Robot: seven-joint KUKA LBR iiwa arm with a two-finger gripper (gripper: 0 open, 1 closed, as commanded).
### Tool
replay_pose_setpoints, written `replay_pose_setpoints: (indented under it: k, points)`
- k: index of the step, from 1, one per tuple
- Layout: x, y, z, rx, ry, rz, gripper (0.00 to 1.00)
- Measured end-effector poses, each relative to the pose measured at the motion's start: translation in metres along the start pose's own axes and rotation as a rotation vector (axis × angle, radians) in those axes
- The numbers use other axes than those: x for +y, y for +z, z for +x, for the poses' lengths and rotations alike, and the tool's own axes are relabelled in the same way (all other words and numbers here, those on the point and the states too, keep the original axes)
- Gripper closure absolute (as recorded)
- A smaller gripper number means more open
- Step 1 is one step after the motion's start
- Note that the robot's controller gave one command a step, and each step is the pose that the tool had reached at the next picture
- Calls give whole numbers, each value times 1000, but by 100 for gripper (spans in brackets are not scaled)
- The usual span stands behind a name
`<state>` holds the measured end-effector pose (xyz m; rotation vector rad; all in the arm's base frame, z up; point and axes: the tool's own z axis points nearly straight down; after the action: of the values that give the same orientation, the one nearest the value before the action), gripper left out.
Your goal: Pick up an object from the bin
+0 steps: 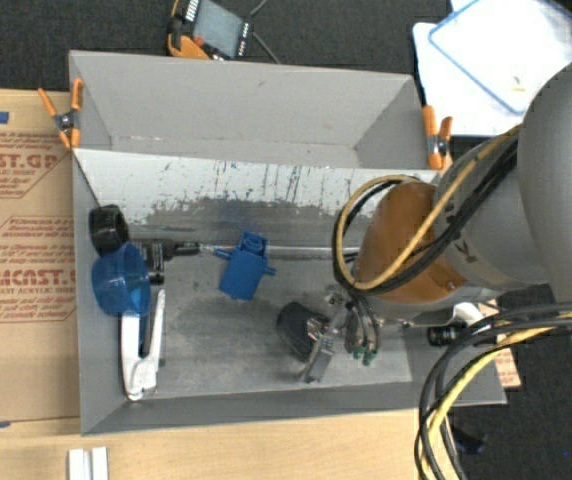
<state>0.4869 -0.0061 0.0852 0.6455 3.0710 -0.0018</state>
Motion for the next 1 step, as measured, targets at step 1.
replay_pose_setpoints:
  k: [1]
  points:
    - [9,-14,-13,-6,-316,-2,0]
